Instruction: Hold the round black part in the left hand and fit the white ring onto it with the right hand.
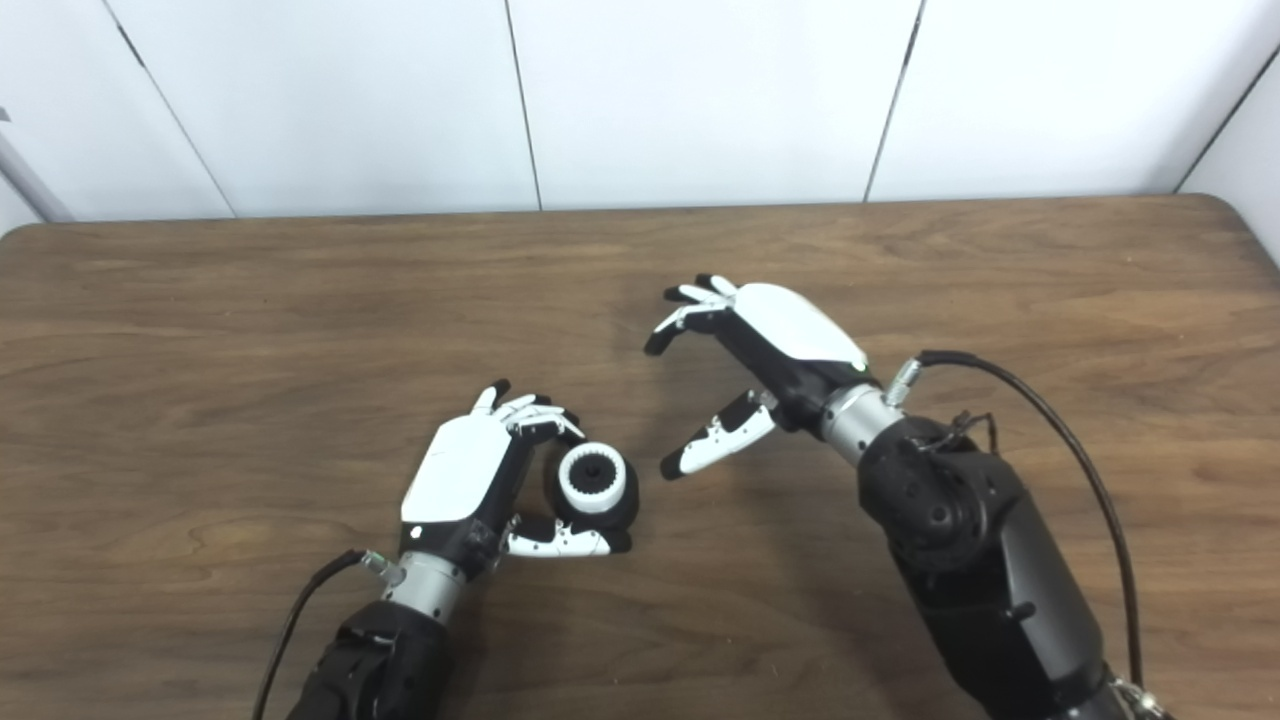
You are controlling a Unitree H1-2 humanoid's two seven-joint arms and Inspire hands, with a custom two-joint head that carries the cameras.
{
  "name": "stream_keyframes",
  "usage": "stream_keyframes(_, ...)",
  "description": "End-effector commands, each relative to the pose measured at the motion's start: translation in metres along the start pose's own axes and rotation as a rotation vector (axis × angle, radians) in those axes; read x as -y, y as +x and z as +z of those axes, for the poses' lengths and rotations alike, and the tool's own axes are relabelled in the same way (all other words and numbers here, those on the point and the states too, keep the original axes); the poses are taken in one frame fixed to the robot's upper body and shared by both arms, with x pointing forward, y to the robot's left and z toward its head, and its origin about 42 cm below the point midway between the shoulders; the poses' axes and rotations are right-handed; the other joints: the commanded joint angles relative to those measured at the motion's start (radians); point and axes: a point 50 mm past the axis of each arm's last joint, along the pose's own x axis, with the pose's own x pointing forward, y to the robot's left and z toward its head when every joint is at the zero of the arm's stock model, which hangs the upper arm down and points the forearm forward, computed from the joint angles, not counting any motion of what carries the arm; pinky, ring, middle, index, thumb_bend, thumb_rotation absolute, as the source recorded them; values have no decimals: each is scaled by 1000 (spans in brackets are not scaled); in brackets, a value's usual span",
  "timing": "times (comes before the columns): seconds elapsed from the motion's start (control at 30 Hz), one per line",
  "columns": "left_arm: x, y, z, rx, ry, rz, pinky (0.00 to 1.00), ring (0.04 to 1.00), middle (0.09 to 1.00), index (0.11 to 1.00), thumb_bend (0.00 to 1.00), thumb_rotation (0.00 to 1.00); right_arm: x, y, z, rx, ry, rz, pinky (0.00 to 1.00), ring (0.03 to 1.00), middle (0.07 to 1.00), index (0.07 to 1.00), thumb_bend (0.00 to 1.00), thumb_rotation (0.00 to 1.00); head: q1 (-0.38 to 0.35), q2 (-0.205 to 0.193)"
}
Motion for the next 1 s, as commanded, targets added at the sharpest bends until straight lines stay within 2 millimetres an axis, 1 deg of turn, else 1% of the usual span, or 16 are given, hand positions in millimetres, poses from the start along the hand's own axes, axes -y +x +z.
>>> stream_keyframes(0.0, -4, -1, -5, -4, 33, 3, 1000, 866, 761, 487, 524, 57, 18, -3, 6, 27, -18, -73, 1000, 1000, 933, 717, 1000, 268, -1, 1)
stream_keyframes(0.13, -6, -2, -8, -7, 27, 0, 1000, 865, 762, 492, 522, 64, 20, -7, 2, 10, -16, -85, 1000, 1000, 929, 716, 1000, 269, -3, 1)
stream_keyframes(0.27, -9, -1, -9, -9, 40, -3, 1000, 868, 784, 497, 521, 73, 20, -9, -2, 0, -11, -89, 1000, 1000, 929, 716, 1000, 270, -3, 0)
stream_keyframes(0.3, -10, -1, -10, -8, 42, -2, 1000, 871, 795, 603, 698, 148, 19, -9, -2, -3, -10, -90, 1000, 1000, 930, 717, 1000, 270, -3, 0)
stream_keyframes(0.33, -10, -1, -10, -6, 44, -5, 1000, 874, 801, 646, 759, 185, 19, -10, -3, -8, -7, -90, 1000, 1000, 930, 718, 1000, 271, -4, 0)
stream_keyframes(0.4, -12, 0, -10, -4, 45, -9, 1000, 889, 824, 721, 825, 263, 17, -10, -5, -13, -5, -90, 1000, 998, 932, 721, 1000, 274, -4, -1)
stream_keyframes(0.5, -13, 0, -10, -2, 41, -10, 1000, 897, 845, 779, 874, 318, 16, -10, -6, -20, -2, -92, 1000, 993, 928, 717, 1000, 275, -4, -1)
stream_keyframes(0.6, -16, -1, -10, -1, 38, -8, 1000, 911, 868, 818, 903, 352, 14, -10, -8, -26, -2, -92, 1000, 992, 925, 712, 1000, 281, -4, -3)
stream_keyframes(0.8, -20, -4, -12, -8, 35, 1, 1000, 923, 877, 853, 926, 393, 12, -10, -10, -27, 6, -99, 1000, 992, 922, 708, 993, 293, -2, -5)
stream_keyframes(0.87, -23, -5, -12, -9, 25, 7, 1000, 925, 877, 829, 923, 394, 11, -9, -11, -30, 13, -102, 1000, 994, 922, 708, 990, 297, -1, -7)
stream_keyframes(0.97, -26, -7, -13, -9, 11, 20, 1000, 919, 867, 765, 904, 369, 9, -8, -13, -36, 14, -103, 1000, 994, 921, 708, 991, 305, -1, -9)
